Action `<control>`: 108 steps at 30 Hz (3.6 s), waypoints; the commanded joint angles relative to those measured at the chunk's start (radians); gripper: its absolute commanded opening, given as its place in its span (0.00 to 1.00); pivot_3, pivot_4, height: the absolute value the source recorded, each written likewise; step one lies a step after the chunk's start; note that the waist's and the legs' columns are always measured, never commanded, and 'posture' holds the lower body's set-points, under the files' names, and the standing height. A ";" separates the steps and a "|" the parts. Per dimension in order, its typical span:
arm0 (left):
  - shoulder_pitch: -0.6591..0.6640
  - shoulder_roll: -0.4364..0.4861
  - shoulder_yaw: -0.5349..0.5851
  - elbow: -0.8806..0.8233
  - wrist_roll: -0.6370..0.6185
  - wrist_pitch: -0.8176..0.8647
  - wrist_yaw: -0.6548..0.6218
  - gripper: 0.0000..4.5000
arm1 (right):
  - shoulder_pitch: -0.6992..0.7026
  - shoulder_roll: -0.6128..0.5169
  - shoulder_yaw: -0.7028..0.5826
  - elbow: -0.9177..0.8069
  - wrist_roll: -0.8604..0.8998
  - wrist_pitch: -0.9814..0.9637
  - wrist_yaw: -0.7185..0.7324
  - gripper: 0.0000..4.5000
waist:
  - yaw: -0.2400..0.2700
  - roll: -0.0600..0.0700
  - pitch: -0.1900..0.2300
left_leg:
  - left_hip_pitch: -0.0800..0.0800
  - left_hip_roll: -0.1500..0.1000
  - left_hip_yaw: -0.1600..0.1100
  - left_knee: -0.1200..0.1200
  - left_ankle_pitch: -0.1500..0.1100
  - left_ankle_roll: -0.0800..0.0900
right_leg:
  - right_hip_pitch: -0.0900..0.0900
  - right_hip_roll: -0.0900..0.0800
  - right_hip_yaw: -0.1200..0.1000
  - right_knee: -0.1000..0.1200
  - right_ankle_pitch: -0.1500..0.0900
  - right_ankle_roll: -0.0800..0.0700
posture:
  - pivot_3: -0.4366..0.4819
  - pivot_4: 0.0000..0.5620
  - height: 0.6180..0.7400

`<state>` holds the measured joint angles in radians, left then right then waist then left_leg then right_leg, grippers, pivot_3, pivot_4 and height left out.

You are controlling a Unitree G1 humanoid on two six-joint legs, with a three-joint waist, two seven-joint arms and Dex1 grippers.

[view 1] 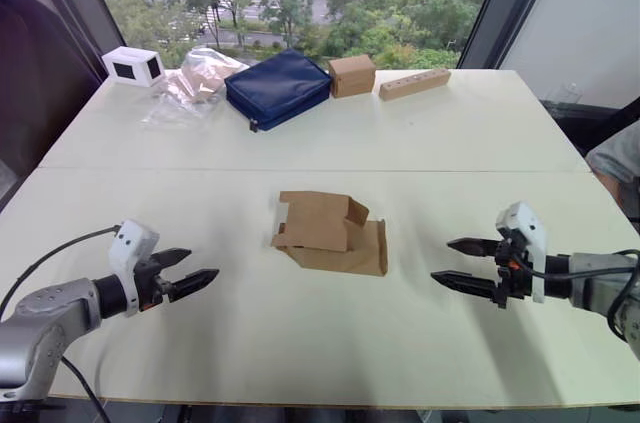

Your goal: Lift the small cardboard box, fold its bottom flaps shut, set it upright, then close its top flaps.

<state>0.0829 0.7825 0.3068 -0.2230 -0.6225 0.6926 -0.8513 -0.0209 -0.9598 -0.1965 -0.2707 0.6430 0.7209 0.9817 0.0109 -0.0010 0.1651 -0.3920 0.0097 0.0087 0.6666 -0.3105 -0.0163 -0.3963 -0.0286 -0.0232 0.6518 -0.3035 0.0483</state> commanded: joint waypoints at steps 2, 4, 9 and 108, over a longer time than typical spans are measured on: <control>-0.007 0.001 0.018 -0.001 -0.002 -0.024 -0.016 1.00 | -0.013 -0.005 -0.009 -0.002 -0.010 -0.009 0.018 1.00 | 0.000 0.000 0.000 | 0.000 0.000 0.000 0.000 0.000 0.000 | 0.000 0.000 0.000 0.000 0.000 0.000 | 0.48 0.27 1.00; -0.015 -0.013 0.032 0.003 -0.020 -0.014 -0.008 1.00 | -0.013 -0.003 -0.010 -0.002 -0.013 -0.008 0.020 1.00 | 0.000 0.000 0.000 | 0.000 0.000 0.000 0.000 0.000 0.000 | 0.000 0.000 0.000 0.000 0.000 0.000 | 0.48 0.27 1.00; -0.017 -0.016 0.037 0.000 -0.024 -0.001 -0.005 1.00 | -0.015 0.006 -0.012 -0.003 -0.008 0.001 0.016 1.00 | 0.000 0.000 0.000 | 0.000 0.000 0.000 0.001 0.000 0.000 | 0.000 0.000 0.000 0.001 0.000 0.000 | 0.48 0.27 1.00; -1.205 -0.353 -0.295 0.859 0.154 0.107 -0.623 0.00 | -0.221 0.353 -0.273 -0.438 0.396 0.176 -0.717 0.88 | 0.000 -0.009 0.000 | -0.003 -0.001 -0.002 0.017 0.003 0.001 | -0.001 0.004 -0.002 0.016 0.000 0.001 | 0.48 0.27 1.00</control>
<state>-1.0485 0.4183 -0.0375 0.7609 -0.4264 0.8387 -1.4873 -0.1828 -0.6359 -0.4191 -0.7594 0.9974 0.9488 0.3451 0.0113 -0.0097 0.1652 -0.3966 0.0088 0.0070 0.6835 -0.3075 -0.0155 -0.3984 -0.0251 -0.0254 0.6675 -0.3032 0.0491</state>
